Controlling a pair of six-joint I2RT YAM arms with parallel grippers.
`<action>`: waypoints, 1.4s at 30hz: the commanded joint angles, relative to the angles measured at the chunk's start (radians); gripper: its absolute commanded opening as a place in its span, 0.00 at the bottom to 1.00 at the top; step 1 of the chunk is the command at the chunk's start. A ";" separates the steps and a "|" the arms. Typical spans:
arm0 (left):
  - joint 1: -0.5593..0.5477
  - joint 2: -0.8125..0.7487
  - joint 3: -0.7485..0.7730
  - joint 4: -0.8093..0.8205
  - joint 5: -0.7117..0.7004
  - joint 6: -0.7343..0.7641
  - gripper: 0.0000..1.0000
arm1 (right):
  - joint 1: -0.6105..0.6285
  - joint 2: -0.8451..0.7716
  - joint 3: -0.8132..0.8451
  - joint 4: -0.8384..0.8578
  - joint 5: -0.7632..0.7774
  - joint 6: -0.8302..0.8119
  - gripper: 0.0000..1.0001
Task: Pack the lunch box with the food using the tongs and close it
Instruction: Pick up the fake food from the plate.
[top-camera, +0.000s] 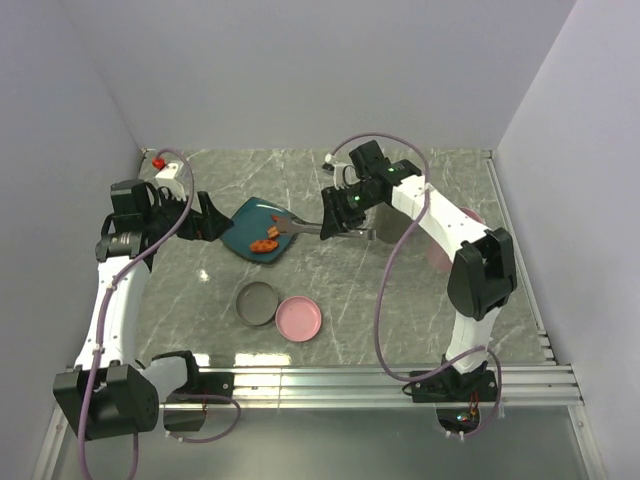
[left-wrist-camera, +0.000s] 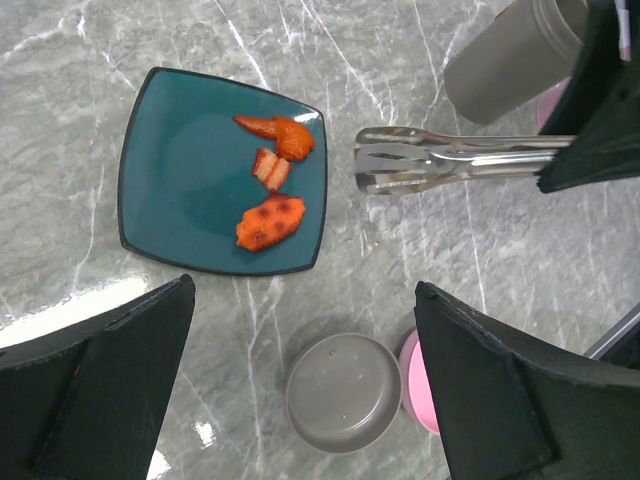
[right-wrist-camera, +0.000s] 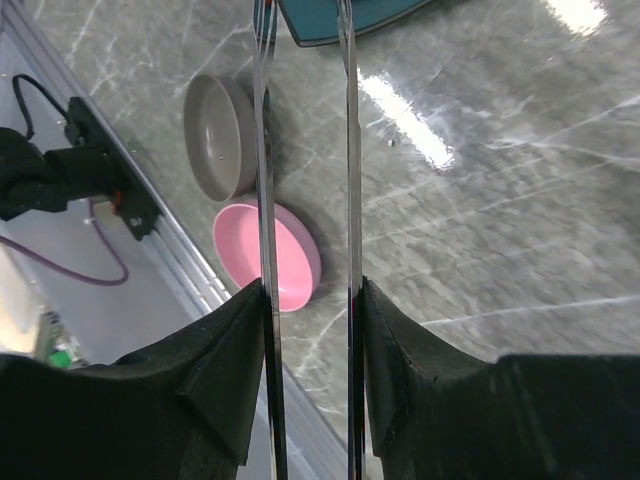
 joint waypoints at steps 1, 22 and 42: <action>-0.001 -0.032 -0.009 -0.003 -0.013 0.043 0.98 | -0.011 0.021 0.054 0.042 -0.080 0.065 0.47; -0.001 -0.002 -0.003 -0.007 0.018 0.063 0.98 | -0.082 0.198 0.132 0.044 -0.034 0.131 0.44; -0.001 0.001 -0.024 0.005 0.000 0.067 0.98 | -0.101 0.275 0.160 0.052 -0.109 0.149 0.44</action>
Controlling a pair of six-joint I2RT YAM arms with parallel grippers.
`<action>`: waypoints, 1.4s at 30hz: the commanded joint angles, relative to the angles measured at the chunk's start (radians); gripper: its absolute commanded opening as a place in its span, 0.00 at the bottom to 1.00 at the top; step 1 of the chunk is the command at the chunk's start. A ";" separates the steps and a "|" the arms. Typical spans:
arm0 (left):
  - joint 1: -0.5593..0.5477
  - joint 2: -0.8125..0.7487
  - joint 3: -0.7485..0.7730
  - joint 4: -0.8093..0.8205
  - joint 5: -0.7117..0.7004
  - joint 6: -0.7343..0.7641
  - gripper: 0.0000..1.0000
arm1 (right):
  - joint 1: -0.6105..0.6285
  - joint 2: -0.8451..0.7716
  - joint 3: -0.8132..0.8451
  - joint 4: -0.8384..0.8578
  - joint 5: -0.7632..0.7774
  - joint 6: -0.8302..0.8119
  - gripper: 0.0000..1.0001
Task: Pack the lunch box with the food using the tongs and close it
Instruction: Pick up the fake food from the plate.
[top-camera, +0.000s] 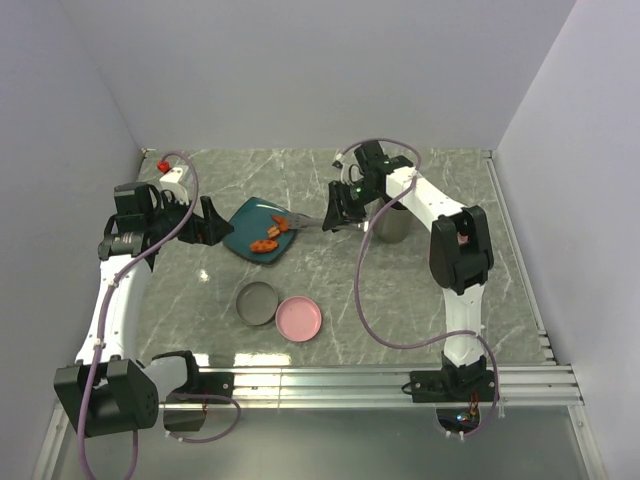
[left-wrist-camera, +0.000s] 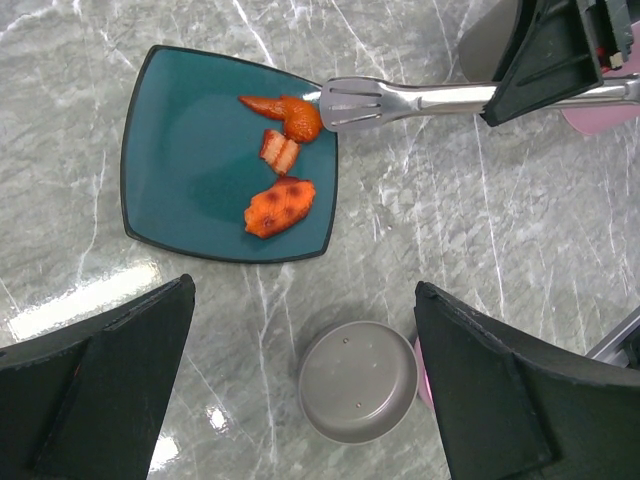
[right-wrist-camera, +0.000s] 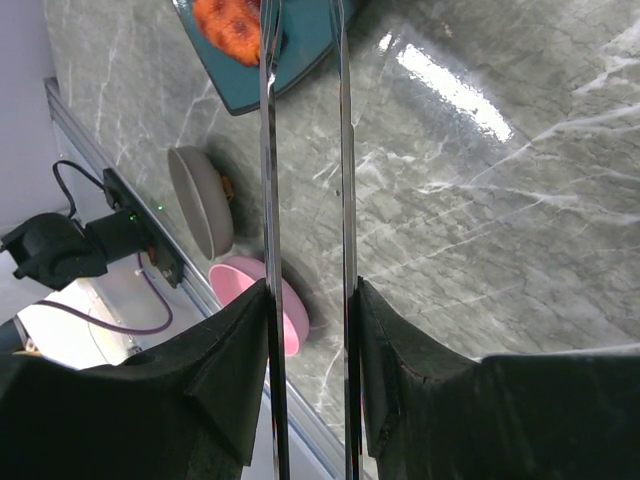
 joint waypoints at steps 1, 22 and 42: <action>-0.001 -0.009 -0.002 0.019 0.000 0.009 0.98 | 0.000 0.028 0.049 0.014 -0.013 0.012 0.44; 0.001 0.024 -0.010 0.027 -0.010 0.029 0.98 | 0.020 0.105 0.102 0.023 -0.094 0.035 0.44; -0.001 0.047 -0.007 0.029 -0.009 0.022 0.98 | 0.011 0.098 0.108 0.076 -0.244 0.095 0.27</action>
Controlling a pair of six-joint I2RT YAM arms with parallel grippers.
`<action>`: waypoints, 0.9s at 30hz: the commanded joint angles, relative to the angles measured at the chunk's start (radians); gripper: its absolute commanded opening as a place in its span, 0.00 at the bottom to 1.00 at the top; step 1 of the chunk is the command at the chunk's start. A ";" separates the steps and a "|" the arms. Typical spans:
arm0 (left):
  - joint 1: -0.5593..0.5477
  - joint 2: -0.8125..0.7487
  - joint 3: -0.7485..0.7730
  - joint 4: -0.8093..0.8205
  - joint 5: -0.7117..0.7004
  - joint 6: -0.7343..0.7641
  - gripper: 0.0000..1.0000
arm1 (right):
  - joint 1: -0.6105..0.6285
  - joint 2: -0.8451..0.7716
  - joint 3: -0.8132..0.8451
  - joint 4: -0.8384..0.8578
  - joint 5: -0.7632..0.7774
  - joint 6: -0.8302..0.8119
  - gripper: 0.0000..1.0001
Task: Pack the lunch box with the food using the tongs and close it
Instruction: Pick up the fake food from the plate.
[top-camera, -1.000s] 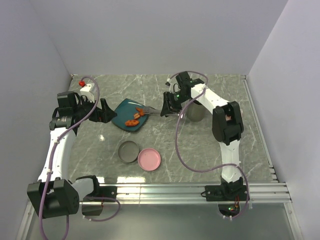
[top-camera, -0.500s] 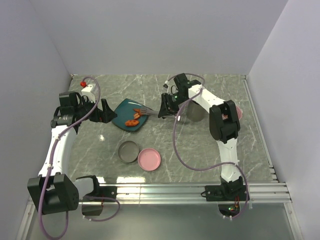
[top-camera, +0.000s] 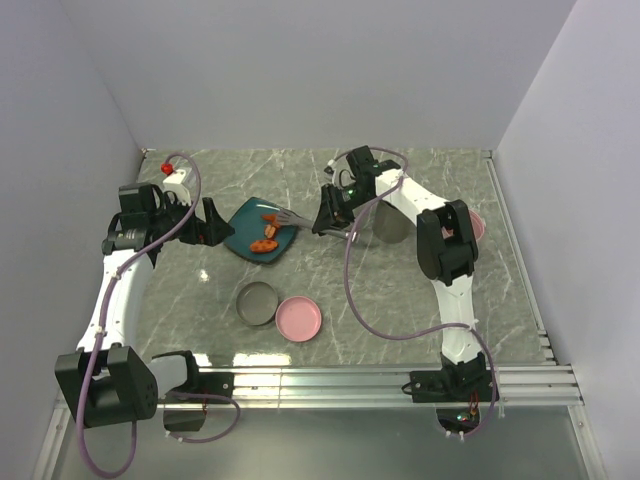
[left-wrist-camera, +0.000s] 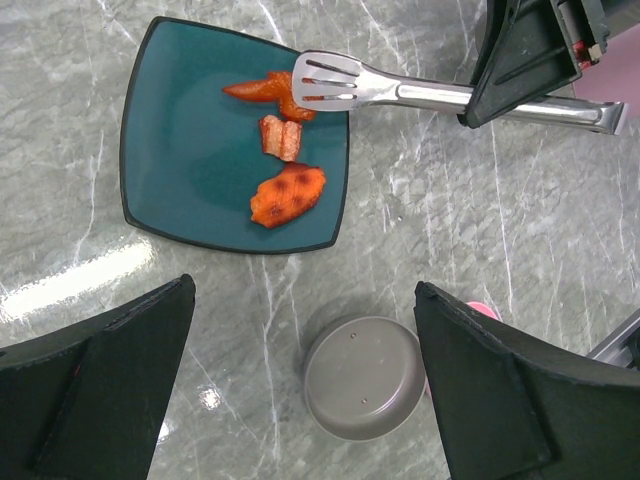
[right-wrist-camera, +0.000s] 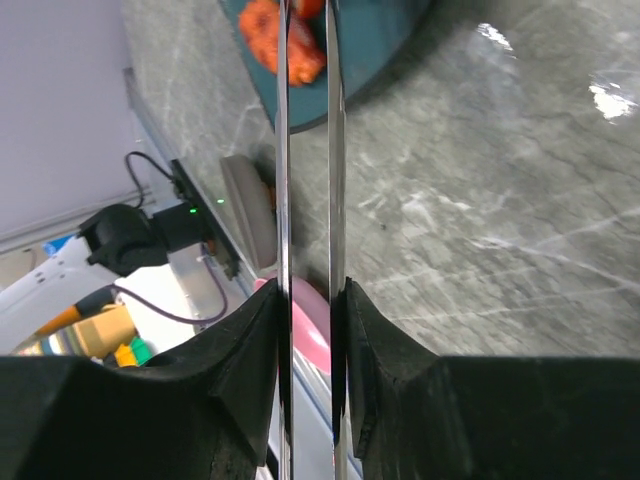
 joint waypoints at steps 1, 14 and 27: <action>-0.001 0.001 0.004 0.024 0.001 0.012 0.98 | -0.007 -0.058 0.032 0.044 -0.093 0.024 0.26; 0.001 0.002 0.016 0.015 -0.013 0.014 0.97 | -0.052 -0.265 -0.044 0.046 -0.129 -0.033 0.11; -0.006 -0.015 0.019 0.024 -0.022 0.052 0.98 | -0.344 -0.684 -0.247 -0.105 0.002 -0.241 0.10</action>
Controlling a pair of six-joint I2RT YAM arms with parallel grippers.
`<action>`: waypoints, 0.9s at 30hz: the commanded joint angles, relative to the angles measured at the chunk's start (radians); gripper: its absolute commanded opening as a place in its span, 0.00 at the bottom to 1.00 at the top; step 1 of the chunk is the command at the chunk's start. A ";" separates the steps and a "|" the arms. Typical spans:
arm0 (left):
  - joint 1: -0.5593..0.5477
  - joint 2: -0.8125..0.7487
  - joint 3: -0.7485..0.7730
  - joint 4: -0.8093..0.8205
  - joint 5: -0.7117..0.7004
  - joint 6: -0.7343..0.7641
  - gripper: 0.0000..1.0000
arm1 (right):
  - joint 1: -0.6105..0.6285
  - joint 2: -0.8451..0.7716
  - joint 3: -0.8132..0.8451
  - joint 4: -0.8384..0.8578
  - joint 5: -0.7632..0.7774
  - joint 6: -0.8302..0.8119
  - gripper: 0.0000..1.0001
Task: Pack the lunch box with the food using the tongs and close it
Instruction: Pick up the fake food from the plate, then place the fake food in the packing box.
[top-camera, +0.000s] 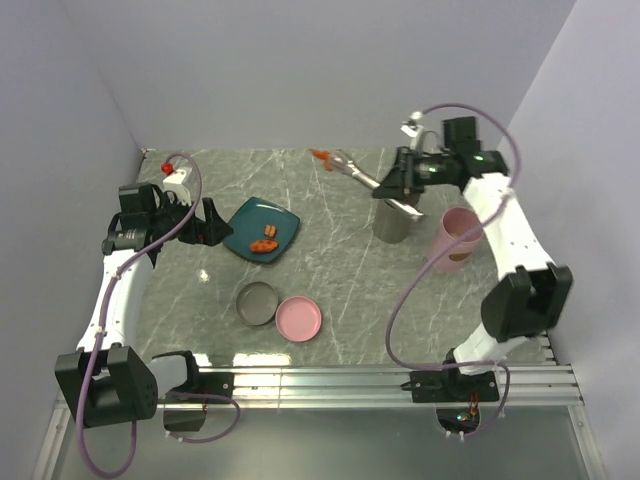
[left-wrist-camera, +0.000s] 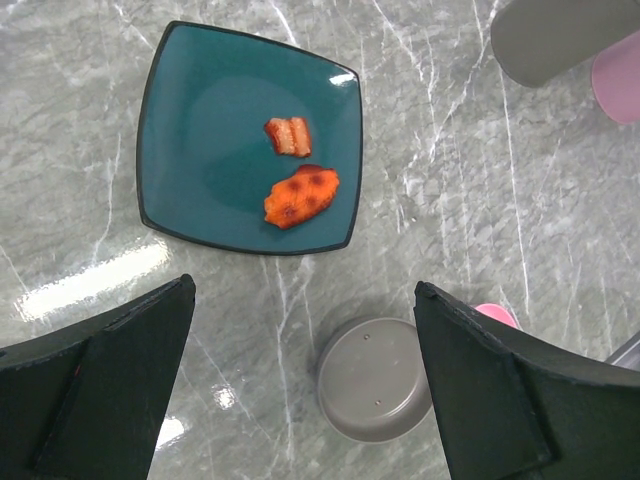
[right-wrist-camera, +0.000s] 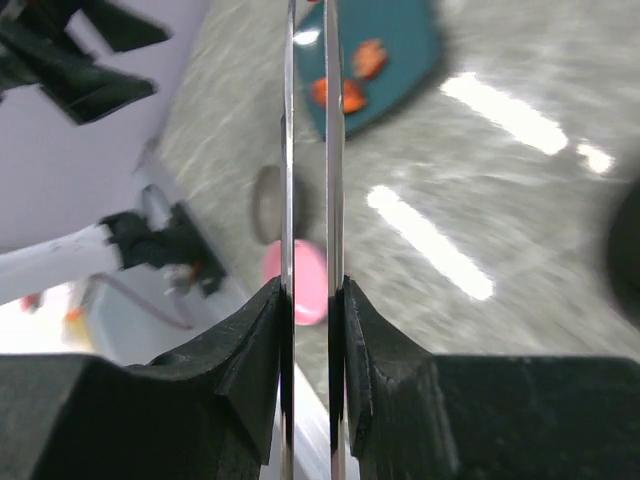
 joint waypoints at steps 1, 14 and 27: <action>-0.007 -0.017 0.019 0.018 -0.004 0.035 0.98 | -0.124 -0.112 -0.058 -0.094 0.034 -0.147 0.10; -0.024 -0.040 -0.005 0.047 0.002 -0.005 0.98 | -0.516 -0.214 -0.083 -0.464 0.139 -0.514 0.09; -0.039 -0.040 -0.041 0.089 -0.014 -0.026 0.98 | -0.508 -0.153 -0.080 -0.426 0.163 -0.505 0.11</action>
